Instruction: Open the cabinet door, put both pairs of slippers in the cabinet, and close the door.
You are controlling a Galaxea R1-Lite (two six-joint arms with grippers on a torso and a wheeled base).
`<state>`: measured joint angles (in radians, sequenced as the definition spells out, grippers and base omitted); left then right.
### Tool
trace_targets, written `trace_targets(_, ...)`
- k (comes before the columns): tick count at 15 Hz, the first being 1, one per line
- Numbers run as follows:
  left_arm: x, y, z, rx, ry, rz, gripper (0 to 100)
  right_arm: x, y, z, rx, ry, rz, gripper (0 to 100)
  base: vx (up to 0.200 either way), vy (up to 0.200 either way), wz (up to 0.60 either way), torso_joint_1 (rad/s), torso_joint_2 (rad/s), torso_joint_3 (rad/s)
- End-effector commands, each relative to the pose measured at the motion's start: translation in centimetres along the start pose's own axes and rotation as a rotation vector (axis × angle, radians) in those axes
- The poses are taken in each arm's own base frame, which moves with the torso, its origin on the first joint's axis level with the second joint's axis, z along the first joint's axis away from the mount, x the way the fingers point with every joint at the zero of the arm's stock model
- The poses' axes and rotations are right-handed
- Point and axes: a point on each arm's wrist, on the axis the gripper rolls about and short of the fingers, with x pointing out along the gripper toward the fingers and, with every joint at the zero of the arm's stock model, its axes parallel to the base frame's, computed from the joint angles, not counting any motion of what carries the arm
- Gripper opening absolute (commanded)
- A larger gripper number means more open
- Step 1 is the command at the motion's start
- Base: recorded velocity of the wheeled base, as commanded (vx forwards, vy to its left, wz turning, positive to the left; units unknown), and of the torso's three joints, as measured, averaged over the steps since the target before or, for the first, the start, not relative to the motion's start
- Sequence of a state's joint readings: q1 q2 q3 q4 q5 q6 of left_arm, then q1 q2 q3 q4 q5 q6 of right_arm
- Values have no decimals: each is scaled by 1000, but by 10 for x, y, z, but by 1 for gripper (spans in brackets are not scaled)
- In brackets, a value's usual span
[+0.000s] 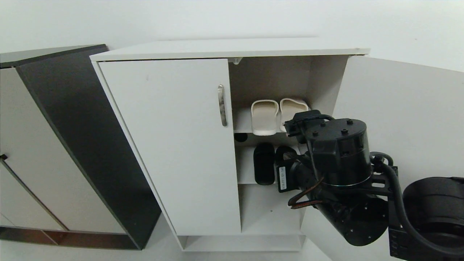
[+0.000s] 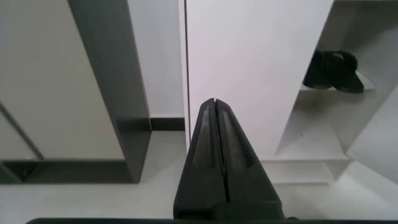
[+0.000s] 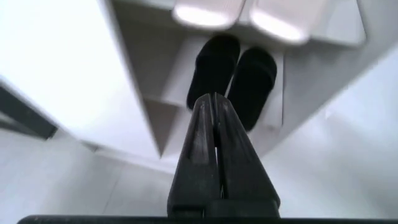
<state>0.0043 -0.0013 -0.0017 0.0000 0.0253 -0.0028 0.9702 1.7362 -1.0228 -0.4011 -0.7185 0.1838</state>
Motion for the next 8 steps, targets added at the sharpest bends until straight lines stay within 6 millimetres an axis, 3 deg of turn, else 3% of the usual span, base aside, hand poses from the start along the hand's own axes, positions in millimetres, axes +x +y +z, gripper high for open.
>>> trace_targets(1, 0, 0, 0, 0, 1, 1, 0, -2, -1, 1, 4, -1, 17, 0, -200, 0, 0, 2, -2, 2)
trace_targets(8, 0, 0, 0, 0, 1, 1, 0, -3, -4, -1, 1, 8, 28, 0, -200, 0, 0, 3, 2, 3)
